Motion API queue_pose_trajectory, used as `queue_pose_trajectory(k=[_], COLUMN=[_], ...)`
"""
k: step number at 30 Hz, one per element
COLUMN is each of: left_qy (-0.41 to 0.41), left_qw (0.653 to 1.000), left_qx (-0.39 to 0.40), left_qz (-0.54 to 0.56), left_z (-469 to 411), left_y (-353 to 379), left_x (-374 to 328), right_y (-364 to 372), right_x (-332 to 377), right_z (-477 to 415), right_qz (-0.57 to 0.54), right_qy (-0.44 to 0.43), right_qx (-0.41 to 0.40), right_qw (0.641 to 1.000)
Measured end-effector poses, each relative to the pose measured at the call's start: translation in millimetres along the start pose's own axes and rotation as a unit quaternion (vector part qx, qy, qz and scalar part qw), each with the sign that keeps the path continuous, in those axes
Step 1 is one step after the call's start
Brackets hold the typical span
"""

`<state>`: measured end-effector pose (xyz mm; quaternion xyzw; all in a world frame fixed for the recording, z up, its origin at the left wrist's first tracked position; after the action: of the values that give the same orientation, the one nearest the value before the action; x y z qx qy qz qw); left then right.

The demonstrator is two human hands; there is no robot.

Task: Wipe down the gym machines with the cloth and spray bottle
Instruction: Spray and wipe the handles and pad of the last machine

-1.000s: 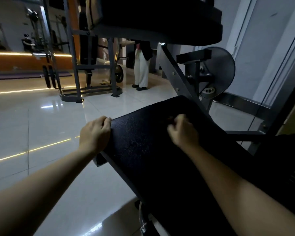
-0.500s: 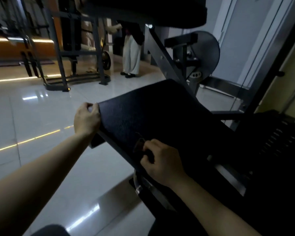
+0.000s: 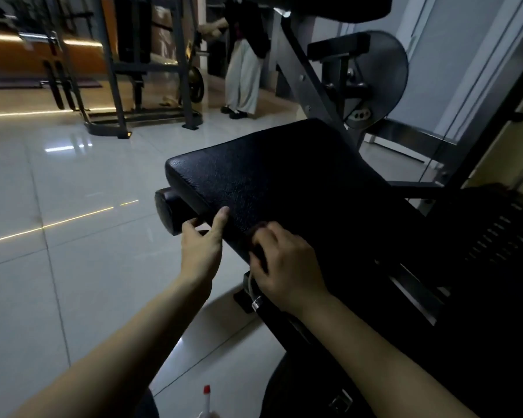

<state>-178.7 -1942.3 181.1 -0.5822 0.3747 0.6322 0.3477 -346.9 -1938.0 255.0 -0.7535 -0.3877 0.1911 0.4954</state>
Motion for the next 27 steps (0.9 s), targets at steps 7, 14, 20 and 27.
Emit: queue_pose_trajectory(k=[7, 14, 20, 27], left_qy=[-0.03, -0.069, -0.005, 0.069], left_qw=[0.98, 0.974, 0.979, 0.979], left_qx=[0.189, 0.184, 0.082, -0.027], left_qz=[0.05, 0.115, 0.188, 0.191], left_z=[66.9, 49.2, 20.3, -42.0], left_y=[24.4, 9.5, -39.3, -71.6], left_x=[3.0, 6.6, -16.7, -61.5], right_y=[-2.6, 1.8, 35.5, 34.1], right_x=[3.0, 13.1, 74.1, 80.1], right_z=[21.3, 27.2, -106.3, -203.2], right_qz=[-0.019, 0.1, 0.141, -0.086], right_qy=[-0.021, -0.106, -0.195, -0.069], right_qx=[0.059, 0.041, 0.011, 0.045], right_qw=[0.998, 0.988, 0.97, 0.993])
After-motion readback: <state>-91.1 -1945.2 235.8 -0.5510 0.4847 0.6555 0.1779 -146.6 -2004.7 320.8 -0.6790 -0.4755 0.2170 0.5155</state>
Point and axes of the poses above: each hand's wrist, its own z-axis away from the middle knuckle, its own y-axis out of the palm, x = y × z, the point moved 8 cm from there along -z, towards the middle knuckle, and after that the axes turned 13 degrees about x, right-handed, at the moved point
